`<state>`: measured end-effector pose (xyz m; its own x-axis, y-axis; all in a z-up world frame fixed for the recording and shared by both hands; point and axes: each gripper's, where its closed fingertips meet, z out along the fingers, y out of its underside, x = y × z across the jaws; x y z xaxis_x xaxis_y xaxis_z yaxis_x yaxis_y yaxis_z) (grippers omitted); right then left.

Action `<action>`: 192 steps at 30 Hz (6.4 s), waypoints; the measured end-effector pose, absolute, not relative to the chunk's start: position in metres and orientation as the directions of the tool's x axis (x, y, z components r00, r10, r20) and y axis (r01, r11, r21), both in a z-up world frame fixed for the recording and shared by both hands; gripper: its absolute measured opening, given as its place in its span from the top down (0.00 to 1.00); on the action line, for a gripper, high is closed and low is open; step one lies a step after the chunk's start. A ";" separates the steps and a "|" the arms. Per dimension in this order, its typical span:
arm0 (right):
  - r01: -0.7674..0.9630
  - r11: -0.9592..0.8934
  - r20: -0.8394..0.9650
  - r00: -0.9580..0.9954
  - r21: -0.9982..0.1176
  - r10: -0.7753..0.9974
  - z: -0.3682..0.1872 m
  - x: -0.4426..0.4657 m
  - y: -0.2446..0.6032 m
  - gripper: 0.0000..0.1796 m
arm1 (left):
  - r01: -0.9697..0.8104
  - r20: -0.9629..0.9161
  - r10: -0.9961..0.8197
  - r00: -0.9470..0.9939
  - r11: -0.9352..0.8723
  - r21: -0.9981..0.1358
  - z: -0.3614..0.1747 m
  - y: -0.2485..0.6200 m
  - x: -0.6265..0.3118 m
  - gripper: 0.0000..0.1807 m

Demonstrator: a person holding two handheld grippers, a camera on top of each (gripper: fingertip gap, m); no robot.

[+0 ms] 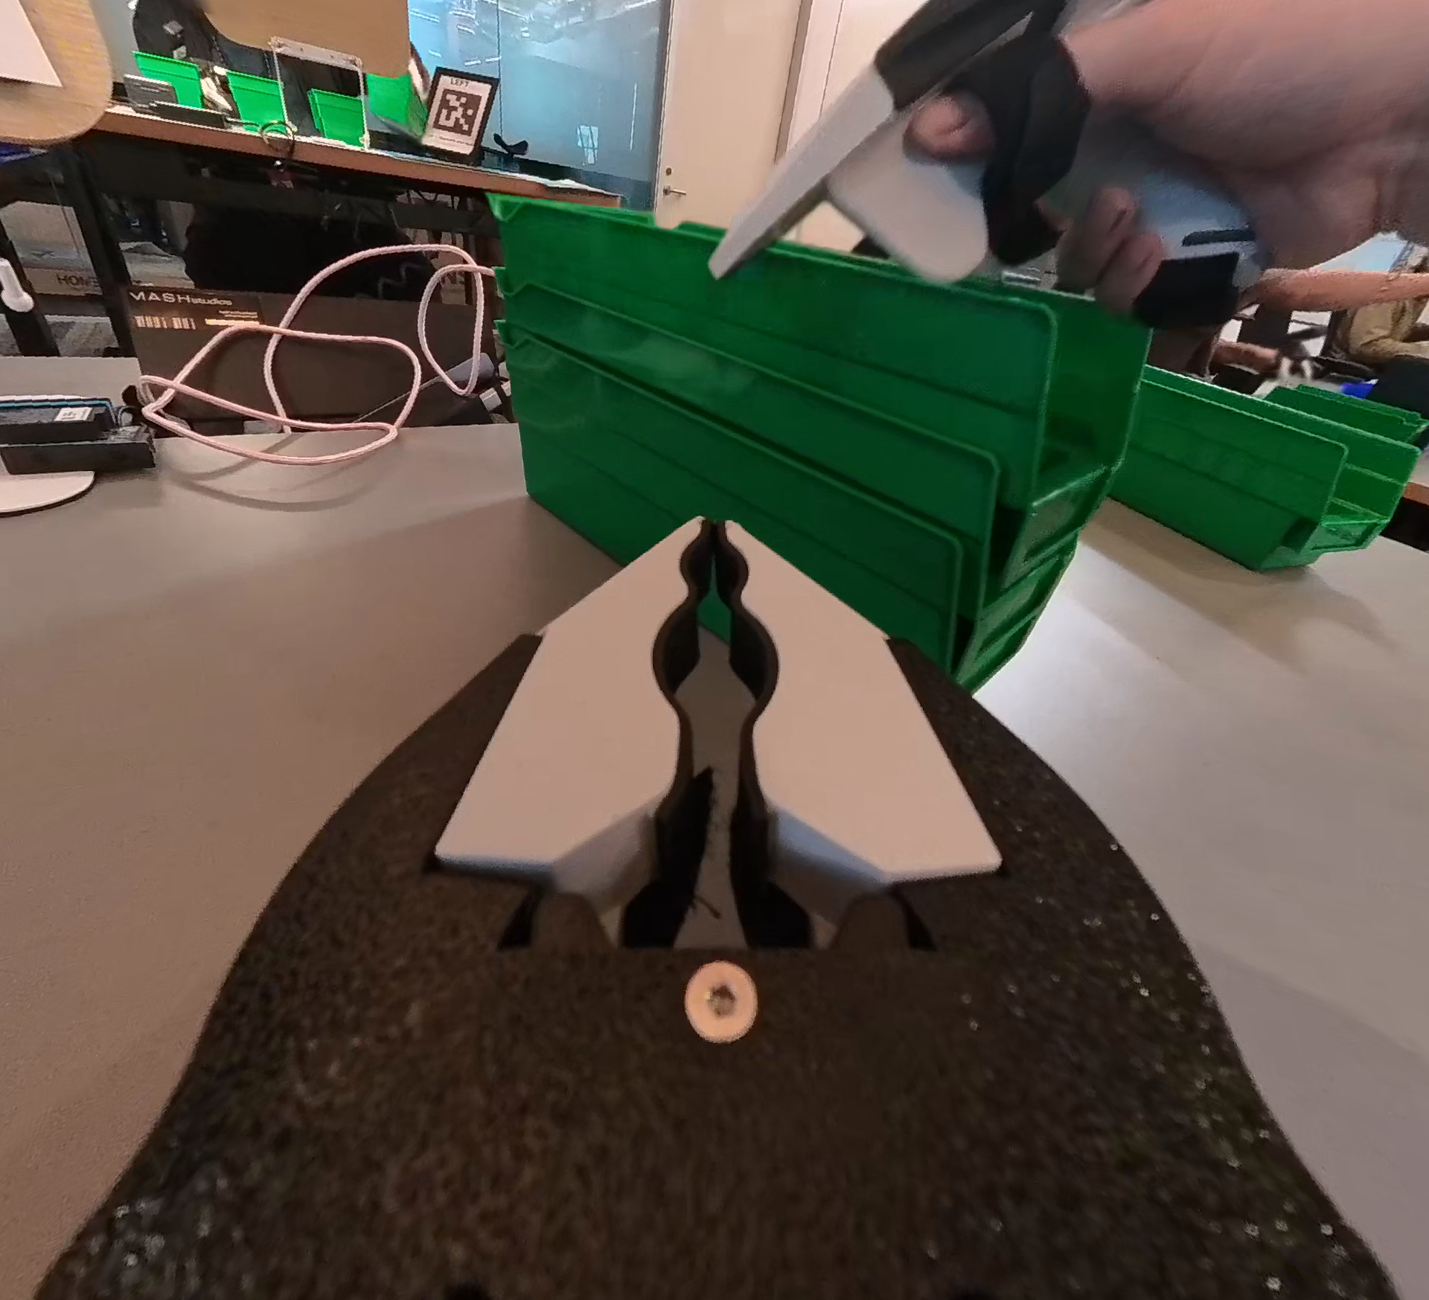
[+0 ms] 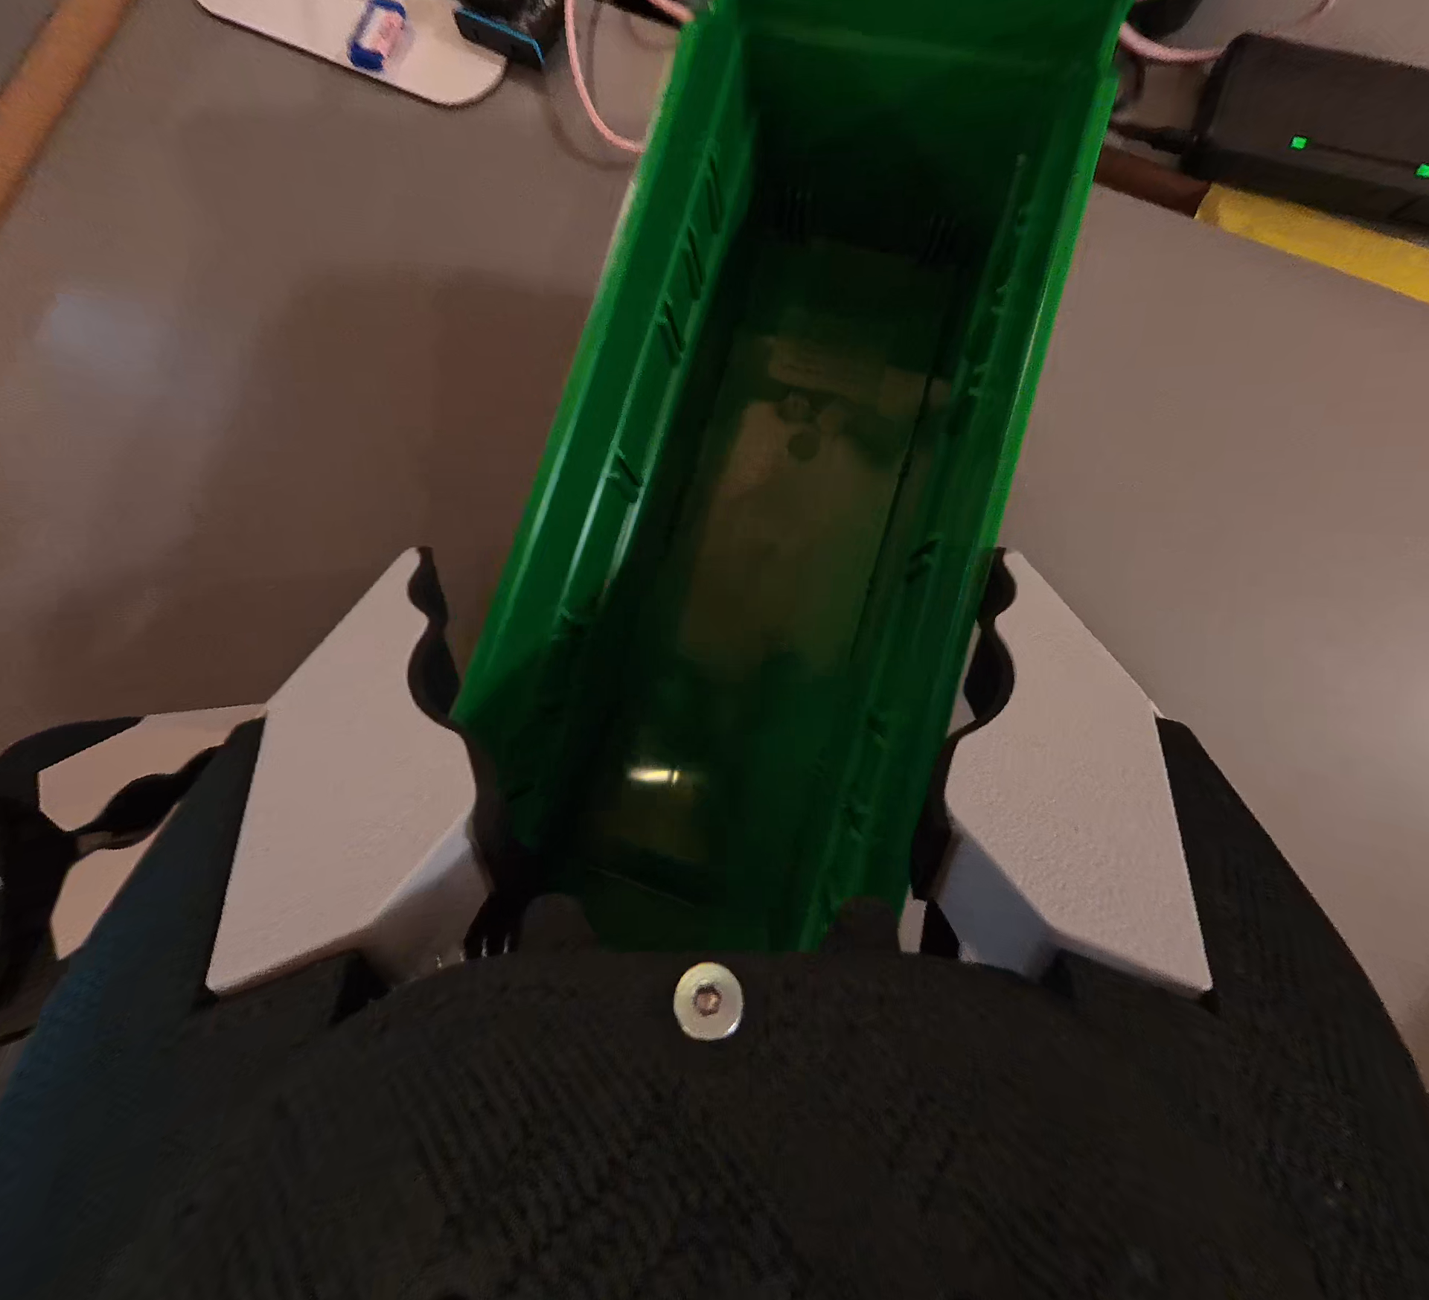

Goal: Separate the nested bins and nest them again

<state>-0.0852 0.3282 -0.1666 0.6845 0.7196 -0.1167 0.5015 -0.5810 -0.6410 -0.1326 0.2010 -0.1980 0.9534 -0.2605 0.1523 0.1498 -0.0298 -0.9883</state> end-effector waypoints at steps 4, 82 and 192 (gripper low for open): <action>0.494 -0.507 -0.112 0.629 -0.706 0.769 -0.139 -0.088 0.320 0.22 | 0.155 0.158 -0.263 0.952 -0.033 -0.987 -0.198 0.201 -0.133 1.00; 0.519 -0.779 -0.039 0.823 -0.353 0.566 -0.092 -0.067 0.319 0.42 | 0.246 0.255 -0.304 0.918 -0.068 -0.967 -0.204 0.198 -0.128 1.00; 0.051 0.234 0.186 0.778 -0.971 0.600 -0.180 0.335 0.499 0.46 | 0.170 0.064 0.159 0.985 -0.951 -0.257 -0.158 0.367 -0.101 0.31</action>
